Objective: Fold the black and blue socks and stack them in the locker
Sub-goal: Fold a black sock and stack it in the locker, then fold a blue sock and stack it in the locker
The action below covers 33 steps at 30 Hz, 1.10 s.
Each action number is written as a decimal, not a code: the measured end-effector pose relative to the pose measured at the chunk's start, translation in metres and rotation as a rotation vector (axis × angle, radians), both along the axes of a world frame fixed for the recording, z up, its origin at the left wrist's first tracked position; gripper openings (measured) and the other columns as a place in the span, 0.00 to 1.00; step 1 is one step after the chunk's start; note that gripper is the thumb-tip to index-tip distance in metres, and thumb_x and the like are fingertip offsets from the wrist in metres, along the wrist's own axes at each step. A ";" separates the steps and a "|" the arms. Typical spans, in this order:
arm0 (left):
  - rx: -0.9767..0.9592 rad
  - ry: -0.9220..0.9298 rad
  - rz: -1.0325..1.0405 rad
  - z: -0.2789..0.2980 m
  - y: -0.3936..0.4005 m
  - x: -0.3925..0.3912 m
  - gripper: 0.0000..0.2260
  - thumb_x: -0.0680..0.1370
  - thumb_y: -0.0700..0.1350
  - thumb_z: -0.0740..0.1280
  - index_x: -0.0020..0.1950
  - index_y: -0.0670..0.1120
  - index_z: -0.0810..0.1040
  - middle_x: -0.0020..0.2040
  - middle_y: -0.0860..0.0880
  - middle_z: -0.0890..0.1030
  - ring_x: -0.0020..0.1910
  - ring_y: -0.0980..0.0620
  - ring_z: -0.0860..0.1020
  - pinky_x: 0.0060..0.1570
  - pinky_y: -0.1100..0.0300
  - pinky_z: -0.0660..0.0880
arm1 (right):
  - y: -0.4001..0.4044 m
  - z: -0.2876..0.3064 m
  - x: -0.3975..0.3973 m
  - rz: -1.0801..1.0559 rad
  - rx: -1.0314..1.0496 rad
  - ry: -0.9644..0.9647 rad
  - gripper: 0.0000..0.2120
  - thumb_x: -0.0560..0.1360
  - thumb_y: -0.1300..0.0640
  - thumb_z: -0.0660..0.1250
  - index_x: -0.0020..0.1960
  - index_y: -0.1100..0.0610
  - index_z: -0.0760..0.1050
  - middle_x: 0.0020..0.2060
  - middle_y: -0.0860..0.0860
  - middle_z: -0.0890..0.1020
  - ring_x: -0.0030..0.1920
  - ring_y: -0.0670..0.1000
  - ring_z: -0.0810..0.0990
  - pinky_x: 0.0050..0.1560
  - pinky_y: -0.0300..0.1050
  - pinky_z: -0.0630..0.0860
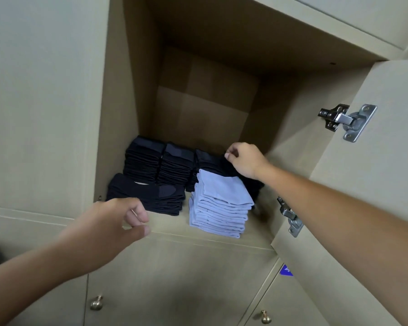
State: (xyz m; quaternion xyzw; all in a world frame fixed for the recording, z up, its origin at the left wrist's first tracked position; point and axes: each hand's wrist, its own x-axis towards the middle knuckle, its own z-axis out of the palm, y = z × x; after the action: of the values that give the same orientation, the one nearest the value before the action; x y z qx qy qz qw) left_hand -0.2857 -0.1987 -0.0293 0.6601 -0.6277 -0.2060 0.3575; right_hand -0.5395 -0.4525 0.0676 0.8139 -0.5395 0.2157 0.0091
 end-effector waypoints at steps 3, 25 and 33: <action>0.001 0.018 0.017 0.005 0.009 0.008 0.04 0.76 0.49 0.74 0.44 0.54 0.80 0.41 0.64 0.83 0.33 0.57 0.82 0.45 0.53 0.80 | 0.028 -0.009 0.010 0.046 -0.046 -0.028 0.08 0.82 0.50 0.63 0.54 0.52 0.80 0.47 0.50 0.83 0.49 0.53 0.81 0.51 0.55 0.80; 0.081 -0.046 0.105 0.019 0.051 0.081 0.01 0.77 0.44 0.72 0.46 0.49 0.82 0.41 0.54 0.87 0.37 0.53 0.86 0.39 0.60 0.76 | 0.208 -0.088 0.094 0.607 -0.104 0.037 0.10 0.81 0.47 0.63 0.59 0.49 0.78 0.53 0.41 0.80 0.58 0.44 0.71 0.54 0.39 0.66; 0.128 -0.126 0.280 0.025 0.078 0.124 0.04 0.79 0.45 0.72 0.50 0.45 0.81 0.42 0.51 0.86 0.39 0.50 0.86 0.43 0.60 0.79 | 0.221 -0.107 0.119 0.738 0.018 0.091 0.09 0.80 0.45 0.64 0.58 0.45 0.77 0.54 0.39 0.80 0.58 0.46 0.76 0.57 0.46 0.73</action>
State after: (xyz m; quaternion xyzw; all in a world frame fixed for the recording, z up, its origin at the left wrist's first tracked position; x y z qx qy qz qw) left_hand -0.1619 -0.1208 -0.0040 0.7740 -0.5364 -0.1520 0.3001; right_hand -0.4209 -0.2318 -0.0395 0.9623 -0.2109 0.1635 -0.0526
